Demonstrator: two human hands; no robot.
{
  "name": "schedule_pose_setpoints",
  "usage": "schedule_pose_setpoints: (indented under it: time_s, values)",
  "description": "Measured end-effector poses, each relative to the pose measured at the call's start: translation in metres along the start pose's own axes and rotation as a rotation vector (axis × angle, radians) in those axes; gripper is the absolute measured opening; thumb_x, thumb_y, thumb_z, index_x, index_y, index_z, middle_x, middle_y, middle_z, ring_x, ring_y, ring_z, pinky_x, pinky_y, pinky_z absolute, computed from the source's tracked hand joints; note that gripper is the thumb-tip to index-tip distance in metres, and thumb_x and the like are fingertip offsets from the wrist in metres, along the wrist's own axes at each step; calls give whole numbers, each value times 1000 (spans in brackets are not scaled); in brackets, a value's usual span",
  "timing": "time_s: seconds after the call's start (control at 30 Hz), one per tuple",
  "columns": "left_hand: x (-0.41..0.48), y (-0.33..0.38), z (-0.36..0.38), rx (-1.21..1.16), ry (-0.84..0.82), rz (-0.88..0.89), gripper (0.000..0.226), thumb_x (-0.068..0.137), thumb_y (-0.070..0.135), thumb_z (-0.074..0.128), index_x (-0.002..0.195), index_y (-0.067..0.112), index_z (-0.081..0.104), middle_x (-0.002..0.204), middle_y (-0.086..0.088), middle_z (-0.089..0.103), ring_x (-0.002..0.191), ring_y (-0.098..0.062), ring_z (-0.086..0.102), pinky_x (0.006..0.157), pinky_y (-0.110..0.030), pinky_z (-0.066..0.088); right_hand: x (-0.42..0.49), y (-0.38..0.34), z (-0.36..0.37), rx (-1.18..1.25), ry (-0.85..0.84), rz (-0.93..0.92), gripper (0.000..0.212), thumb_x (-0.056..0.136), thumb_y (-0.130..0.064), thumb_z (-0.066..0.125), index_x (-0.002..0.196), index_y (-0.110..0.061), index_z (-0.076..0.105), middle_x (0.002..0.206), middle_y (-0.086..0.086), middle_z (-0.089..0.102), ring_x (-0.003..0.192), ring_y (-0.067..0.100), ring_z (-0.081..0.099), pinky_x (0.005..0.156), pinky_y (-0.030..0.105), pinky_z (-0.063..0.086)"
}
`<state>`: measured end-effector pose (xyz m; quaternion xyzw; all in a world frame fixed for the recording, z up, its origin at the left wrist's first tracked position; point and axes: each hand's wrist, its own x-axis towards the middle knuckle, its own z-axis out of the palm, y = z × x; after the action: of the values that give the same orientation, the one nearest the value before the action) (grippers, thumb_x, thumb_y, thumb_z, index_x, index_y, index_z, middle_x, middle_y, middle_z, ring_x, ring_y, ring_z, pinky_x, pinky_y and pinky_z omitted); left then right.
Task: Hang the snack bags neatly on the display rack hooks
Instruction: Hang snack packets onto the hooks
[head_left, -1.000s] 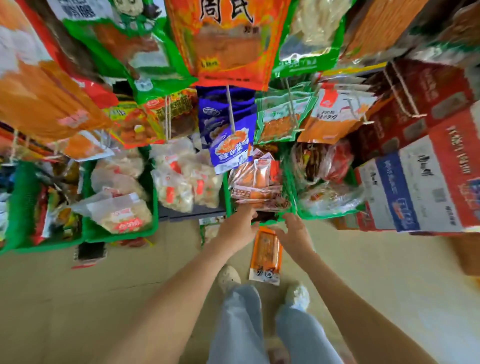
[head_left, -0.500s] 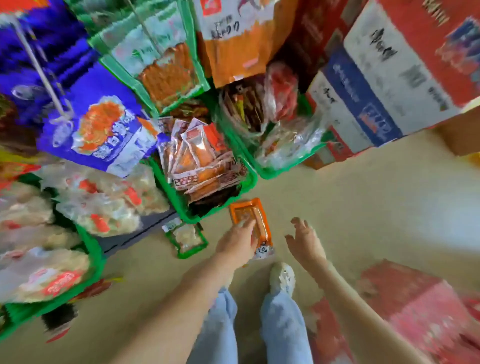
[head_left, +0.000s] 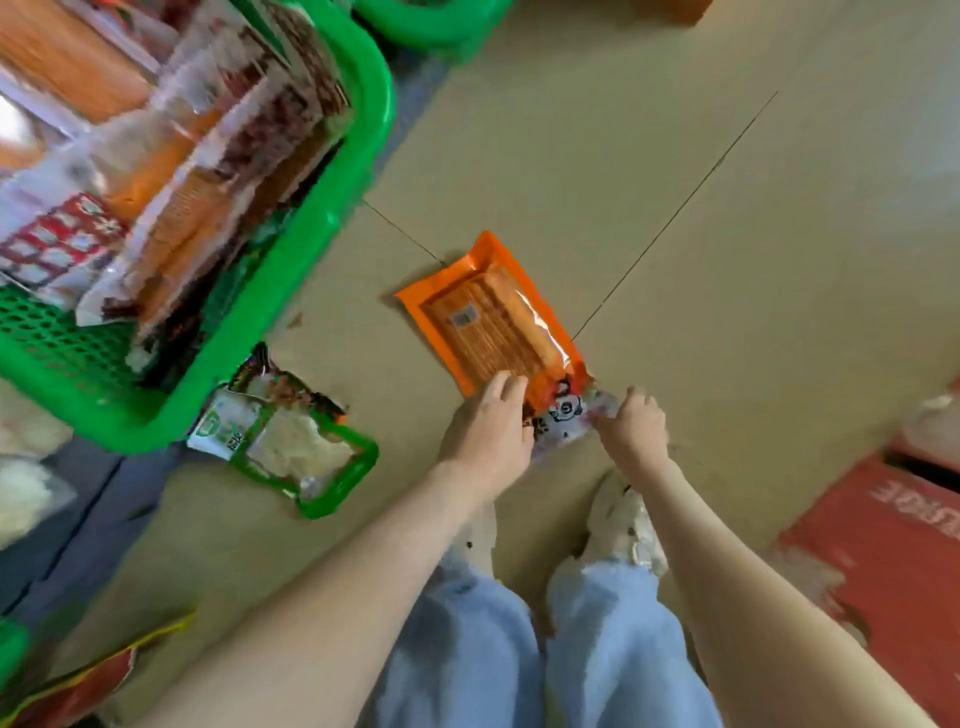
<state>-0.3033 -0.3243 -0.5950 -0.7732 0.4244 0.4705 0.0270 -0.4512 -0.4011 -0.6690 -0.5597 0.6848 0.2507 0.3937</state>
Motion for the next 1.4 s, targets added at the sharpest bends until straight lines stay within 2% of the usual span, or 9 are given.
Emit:
schedule_pose_setpoints:
  time_s: [0.17,0.4,0.63,0.77,0.87,1.0,1.13,1.23,1.4]
  values:
    - [3,-6,16,28,-22,-1,55,95,26,47,144,15,25,152,1,20,134,-21,31,105,-33,33,1,-5,18,290,-16,18,17,90,-7,46,99,-6,61,97,15,64,81,26,56,72,32,45]
    - [-59,45,-47,84,99,-38,58,95,28,48,146,17,23,152,-4,26,135,-23,30,106,-31,25,-101,-66,-65,950,-179,-87,12,93,-8,48,101,-3,55,100,22,63,86,27,64,75,44,57]
    - [-156,142,-199,127,254,-120,25,99,25,35,119,18,48,104,-6,66,96,-28,62,75,-36,43,-231,-123,-224,996,-201,-260,10,86,-22,55,81,-19,47,84,10,48,80,24,51,81,51,47]
    - [-220,191,-263,172,424,-10,25,70,18,80,88,15,64,59,-4,65,50,-15,64,43,-24,42,-292,-147,-308,1069,-265,-290,8,92,-13,50,94,-7,44,83,14,48,63,25,58,67,37,52]
    - [-244,215,-294,160,451,24,34,56,11,88,81,18,66,50,-3,62,39,-13,58,36,-23,38,-325,-163,-352,1069,-244,-339,6,93,-12,48,91,-9,44,81,15,49,56,25,62,58,32,54]
    - [-257,241,-341,64,505,-6,29,96,18,42,122,24,52,103,-7,69,93,-28,65,73,-36,46,-356,-187,-403,1034,-132,-479,15,88,-14,54,98,-13,42,77,14,58,56,23,63,53,30,52]
    - [-269,255,-408,114,614,-99,33,98,17,36,126,25,50,110,-6,66,101,-26,62,78,-33,45,-376,-225,-443,459,-97,-942,47,89,-9,45,129,-32,36,65,-3,63,58,17,59,56,24,44]
    - [-267,257,-459,177,689,-103,26,97,18,39,118,22,54,100,-9,67,94,-29,63,66,-34,42,-383,-264,-464,162,-63,-1120,30,92,-6,42,114,-18,57,63,-15,54,55,2,52,52,7,38]
    - [-242,235,-530,94,782,-67,20,95,31,47,98,17,60,82,-10,66,79,-31,60,54,-33,31,-369,-341,-488,114,8,-1256,12,87,-4,52,86,-6,64,68,1,59,64,17,54,63,26,46]
